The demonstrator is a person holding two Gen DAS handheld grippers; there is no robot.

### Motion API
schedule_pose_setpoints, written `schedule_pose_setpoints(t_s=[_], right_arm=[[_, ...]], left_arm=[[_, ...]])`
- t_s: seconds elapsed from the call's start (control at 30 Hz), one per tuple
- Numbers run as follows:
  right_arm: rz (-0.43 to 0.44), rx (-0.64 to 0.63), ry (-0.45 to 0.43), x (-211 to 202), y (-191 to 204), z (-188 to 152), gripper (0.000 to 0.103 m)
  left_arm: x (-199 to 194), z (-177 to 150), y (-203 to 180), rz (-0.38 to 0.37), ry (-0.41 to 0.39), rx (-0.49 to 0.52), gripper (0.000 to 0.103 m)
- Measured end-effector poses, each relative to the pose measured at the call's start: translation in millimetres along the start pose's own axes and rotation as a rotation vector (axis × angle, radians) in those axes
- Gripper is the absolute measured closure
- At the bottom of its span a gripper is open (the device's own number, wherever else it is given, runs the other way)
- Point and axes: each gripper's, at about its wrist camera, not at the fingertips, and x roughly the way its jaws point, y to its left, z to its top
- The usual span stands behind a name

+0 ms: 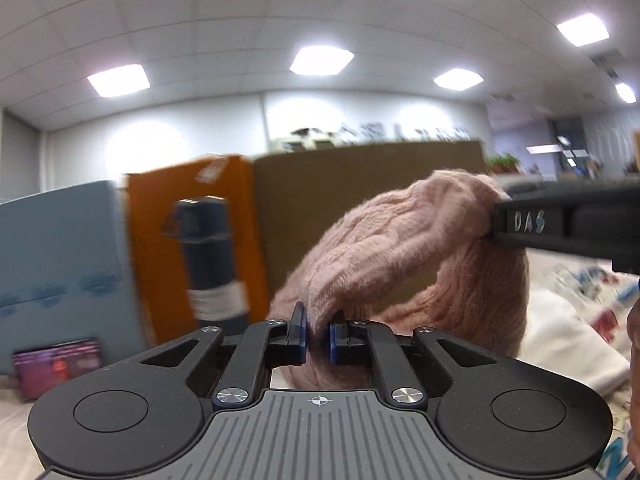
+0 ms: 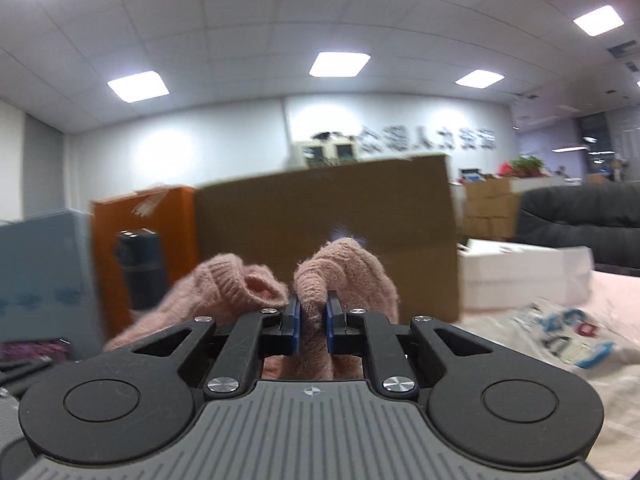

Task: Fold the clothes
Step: 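Grasp the pink sweater with the left tool while the right tool grasps it too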

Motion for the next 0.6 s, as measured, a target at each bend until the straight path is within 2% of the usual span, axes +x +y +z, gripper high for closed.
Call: schedule_pose_setpoints(t_s=[0.13, 0.23, 0.4, 0.5, 0.6], right_arm=[[0.158, 0.049, -0.007, -5.3, 51.1, 14.9, 0.092], [0.278, 0.114, 0.011, -9.3, 88.6, 17.6, 0.092], [0.460, 0.225, 0.083, -29.2, 142.0, -0.2, 0.092], [0.525, 0.241, 0.174, -40.9, 161.8, -23.8, 0.092], [0.537, 0.212, 0.257, -45.8, 163.8, -50.0, 0.092]], left_arm=[[-29.2, 2.2, 57.3, 0.067, -0.045, -0.041, 0.095], [-54.9, 3.6, 101.8, 0.137, -0.074, -0.033, 0.096], [-99.2, -1.3, 165.7, 0.239, -0.076, 0.027, 0.096], [-122.4, -21.1, 190.4, 0.269, -0.003, 0.049, 0.096], [-142.6, -47.6, 208.2, 0.280, 0.098, 0.038, 0.095]])
